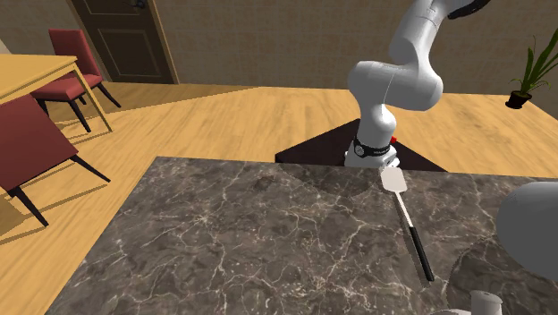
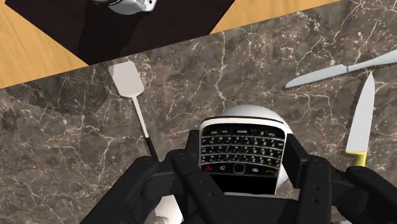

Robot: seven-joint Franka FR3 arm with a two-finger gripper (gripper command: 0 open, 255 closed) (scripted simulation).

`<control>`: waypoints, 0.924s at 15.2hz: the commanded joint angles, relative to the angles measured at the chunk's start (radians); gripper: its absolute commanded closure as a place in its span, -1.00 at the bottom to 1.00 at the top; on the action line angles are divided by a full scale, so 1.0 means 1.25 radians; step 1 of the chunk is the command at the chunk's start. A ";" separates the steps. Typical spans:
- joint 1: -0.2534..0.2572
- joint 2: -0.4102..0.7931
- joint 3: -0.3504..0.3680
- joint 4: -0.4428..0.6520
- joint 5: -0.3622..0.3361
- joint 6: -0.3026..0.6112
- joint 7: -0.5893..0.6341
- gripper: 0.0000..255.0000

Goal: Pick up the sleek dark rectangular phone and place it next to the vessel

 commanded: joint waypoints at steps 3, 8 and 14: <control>0.009 -0.026 0.011 -0.055 0.013 0.030 -0.007 1.00; 0.020 -0.054 0.027 -0.119 0.031 0.068 -0.015 1.00; 0.033 -0.084 0.050 -0.192 0.055 0.112 -0.024 1.00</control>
